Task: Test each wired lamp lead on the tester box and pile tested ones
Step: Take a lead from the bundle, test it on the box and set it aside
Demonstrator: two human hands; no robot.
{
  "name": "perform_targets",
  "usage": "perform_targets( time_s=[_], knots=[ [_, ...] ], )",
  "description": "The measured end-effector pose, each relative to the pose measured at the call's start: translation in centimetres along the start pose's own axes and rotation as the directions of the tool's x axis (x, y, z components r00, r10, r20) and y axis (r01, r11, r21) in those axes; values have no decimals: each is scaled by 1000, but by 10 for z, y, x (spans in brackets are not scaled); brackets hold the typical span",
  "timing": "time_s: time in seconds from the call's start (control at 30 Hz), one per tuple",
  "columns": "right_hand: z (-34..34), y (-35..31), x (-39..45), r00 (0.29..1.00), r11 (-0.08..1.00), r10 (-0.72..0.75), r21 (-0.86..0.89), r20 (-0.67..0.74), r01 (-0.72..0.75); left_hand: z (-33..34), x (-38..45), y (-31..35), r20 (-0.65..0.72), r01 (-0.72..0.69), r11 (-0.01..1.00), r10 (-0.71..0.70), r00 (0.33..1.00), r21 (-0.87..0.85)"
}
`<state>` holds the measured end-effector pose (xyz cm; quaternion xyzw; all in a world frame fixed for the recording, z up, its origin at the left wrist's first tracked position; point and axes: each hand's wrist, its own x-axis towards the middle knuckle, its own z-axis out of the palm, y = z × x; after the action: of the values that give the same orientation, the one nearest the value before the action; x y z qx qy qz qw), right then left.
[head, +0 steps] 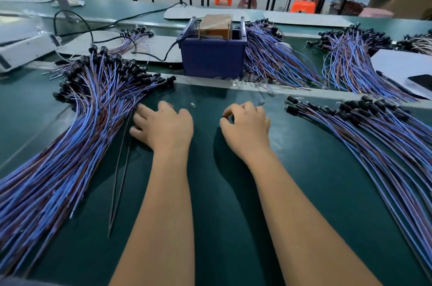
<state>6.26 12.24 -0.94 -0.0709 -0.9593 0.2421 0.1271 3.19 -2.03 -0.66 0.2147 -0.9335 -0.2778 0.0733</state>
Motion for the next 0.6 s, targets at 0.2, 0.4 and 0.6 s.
perform_targets(
  time_s=[0.2,0.4,0.6],
  knots=[
    [1,2,-2,1000,1000,-25,-6,-5,25,3,3,-3,-56,-37,999,38,998,19],
    [2,6,-1,999,996,-16,82,-28,18,6,23,6,-22,-218,976,218,976,-8],
    [1,9,1,999,978,22,210,-40,-13,0,45,7,30,-107,991,105,994,83]
  ],
)
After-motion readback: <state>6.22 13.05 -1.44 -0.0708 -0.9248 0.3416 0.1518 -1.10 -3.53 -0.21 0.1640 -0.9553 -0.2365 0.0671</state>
